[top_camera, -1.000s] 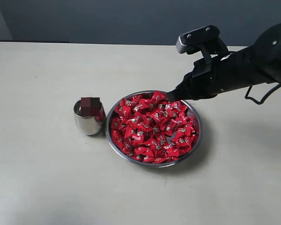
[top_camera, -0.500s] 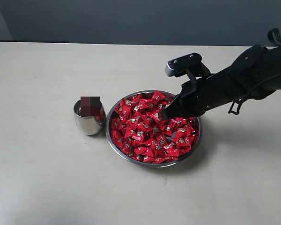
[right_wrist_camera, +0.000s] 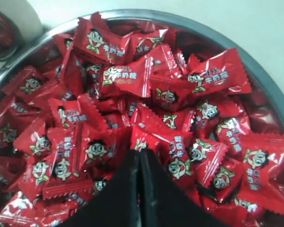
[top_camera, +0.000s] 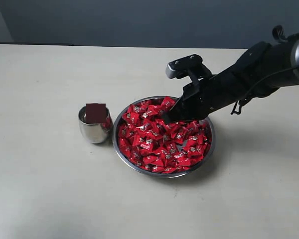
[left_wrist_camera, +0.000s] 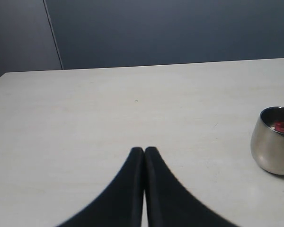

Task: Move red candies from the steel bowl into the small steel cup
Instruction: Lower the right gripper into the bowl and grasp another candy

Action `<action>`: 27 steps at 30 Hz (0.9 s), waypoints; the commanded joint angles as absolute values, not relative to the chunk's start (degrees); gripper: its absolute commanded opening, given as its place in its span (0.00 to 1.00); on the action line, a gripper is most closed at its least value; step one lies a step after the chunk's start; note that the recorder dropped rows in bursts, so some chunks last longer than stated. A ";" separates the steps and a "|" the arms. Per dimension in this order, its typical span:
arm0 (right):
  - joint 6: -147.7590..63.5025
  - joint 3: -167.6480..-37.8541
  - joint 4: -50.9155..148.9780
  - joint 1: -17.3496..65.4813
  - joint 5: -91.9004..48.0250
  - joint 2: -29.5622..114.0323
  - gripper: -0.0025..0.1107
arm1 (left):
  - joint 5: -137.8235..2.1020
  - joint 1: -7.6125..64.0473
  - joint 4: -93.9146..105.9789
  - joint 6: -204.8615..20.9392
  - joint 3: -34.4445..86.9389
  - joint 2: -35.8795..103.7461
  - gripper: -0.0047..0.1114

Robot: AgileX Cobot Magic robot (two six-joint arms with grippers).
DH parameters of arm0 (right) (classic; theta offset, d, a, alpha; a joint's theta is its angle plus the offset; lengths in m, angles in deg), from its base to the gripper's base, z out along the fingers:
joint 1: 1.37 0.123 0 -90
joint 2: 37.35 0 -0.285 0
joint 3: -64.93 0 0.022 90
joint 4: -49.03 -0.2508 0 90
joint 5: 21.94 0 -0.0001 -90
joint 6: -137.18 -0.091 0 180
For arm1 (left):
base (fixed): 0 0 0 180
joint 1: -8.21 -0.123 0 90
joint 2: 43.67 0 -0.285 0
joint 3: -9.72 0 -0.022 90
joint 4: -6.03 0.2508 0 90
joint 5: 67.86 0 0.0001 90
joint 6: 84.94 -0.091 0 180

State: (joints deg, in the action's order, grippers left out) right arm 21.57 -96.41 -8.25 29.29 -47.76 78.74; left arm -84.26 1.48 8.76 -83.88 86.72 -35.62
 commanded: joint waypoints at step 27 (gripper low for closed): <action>21.32 -98.03 -10.80 29.09 -47.58 81.63 0.35 | -84.17 1.45 8.65 -83.81 86.94 -35.88 0.04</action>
State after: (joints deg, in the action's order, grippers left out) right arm 21.23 -97.09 -10.14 29.29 -47.98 81.35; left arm -84.26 1.48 8.76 -83.88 86.72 -35.62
